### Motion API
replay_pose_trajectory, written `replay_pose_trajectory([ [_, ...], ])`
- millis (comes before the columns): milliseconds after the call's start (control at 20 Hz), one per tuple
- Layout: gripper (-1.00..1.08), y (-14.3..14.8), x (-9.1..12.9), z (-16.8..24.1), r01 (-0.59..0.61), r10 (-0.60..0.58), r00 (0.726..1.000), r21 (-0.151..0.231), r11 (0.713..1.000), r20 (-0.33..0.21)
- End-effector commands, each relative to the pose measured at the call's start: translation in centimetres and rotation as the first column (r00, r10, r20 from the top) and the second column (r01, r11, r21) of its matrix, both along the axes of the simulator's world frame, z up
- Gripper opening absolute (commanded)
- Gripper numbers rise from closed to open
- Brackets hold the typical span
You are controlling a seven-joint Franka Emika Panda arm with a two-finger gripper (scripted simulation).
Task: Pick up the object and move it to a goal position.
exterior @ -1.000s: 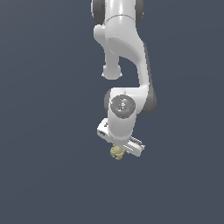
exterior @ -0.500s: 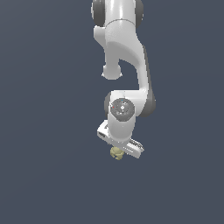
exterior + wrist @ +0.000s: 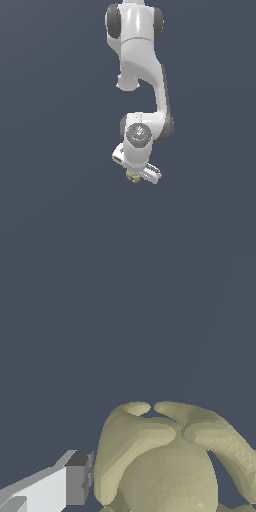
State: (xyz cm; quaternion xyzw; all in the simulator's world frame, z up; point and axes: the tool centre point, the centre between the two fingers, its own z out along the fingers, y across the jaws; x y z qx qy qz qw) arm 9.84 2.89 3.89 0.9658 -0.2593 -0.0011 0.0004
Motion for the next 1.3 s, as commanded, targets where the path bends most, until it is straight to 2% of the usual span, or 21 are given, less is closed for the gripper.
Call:
replay_pose_trajectory([
  [0,1.00,0.0,0.2,0.0,0.000,0.000,1.000,0.000,1.000,0.002],
  [50,1.00,0.0,0.2,0.1,0.000,0.000,1.000,0.000,1.000,0.002],
  [100,-1.00,0.0,0.2,0.1,0.000,0.000,1.000,0.000,1.000,0.002],
  [800,-1.00,0.0,0.0,0.1,0.000,0.000,1.000,0.000,1.000,0.002],
  [1250,-1.00,-0.1,-1.8,0.1,0.000,0.000,1.000,0.000,1.000,0.002],
])
